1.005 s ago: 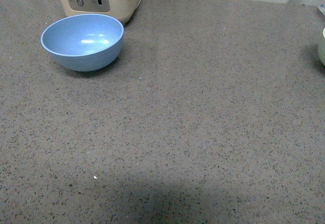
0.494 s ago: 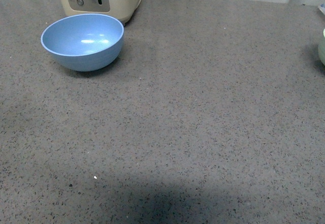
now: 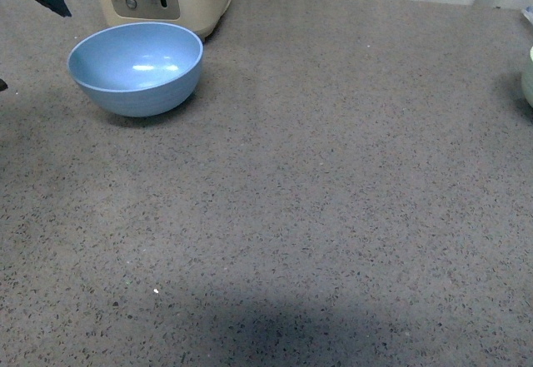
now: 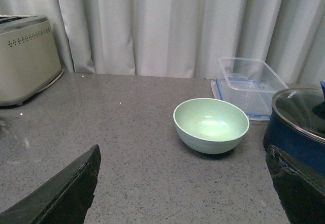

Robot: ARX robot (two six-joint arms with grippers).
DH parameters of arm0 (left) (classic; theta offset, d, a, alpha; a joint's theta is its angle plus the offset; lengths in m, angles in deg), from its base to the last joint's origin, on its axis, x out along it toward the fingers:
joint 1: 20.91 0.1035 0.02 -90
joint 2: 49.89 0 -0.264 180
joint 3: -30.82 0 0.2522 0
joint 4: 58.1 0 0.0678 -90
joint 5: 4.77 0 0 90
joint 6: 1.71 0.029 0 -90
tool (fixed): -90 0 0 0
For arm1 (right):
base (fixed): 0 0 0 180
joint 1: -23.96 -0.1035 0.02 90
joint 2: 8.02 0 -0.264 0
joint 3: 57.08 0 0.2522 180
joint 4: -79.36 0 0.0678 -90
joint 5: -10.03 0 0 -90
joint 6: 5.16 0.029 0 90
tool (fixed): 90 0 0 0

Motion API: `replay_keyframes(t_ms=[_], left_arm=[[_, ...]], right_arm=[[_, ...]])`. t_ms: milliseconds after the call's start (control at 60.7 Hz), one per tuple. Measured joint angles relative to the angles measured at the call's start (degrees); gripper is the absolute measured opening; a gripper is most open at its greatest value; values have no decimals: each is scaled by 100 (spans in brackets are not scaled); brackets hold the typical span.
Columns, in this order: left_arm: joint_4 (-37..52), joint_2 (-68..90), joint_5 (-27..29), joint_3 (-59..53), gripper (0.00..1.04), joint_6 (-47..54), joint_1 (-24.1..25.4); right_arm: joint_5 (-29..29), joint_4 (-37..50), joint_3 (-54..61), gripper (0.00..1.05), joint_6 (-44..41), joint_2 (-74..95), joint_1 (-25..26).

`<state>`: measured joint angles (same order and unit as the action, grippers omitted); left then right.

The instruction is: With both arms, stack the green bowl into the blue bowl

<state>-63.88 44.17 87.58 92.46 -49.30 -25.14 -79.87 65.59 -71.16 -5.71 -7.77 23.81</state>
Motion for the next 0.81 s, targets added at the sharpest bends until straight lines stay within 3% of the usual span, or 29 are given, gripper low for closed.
replay_keyframes(t_ms=[626,807], left_arm=[[-46,1274,192,734,98,-236,-225],[-52,1274,208,734,65,-221,-212]], right_arm=[[0,0,0,95,0,0,2],[0,0,0,95,0,0,0]])
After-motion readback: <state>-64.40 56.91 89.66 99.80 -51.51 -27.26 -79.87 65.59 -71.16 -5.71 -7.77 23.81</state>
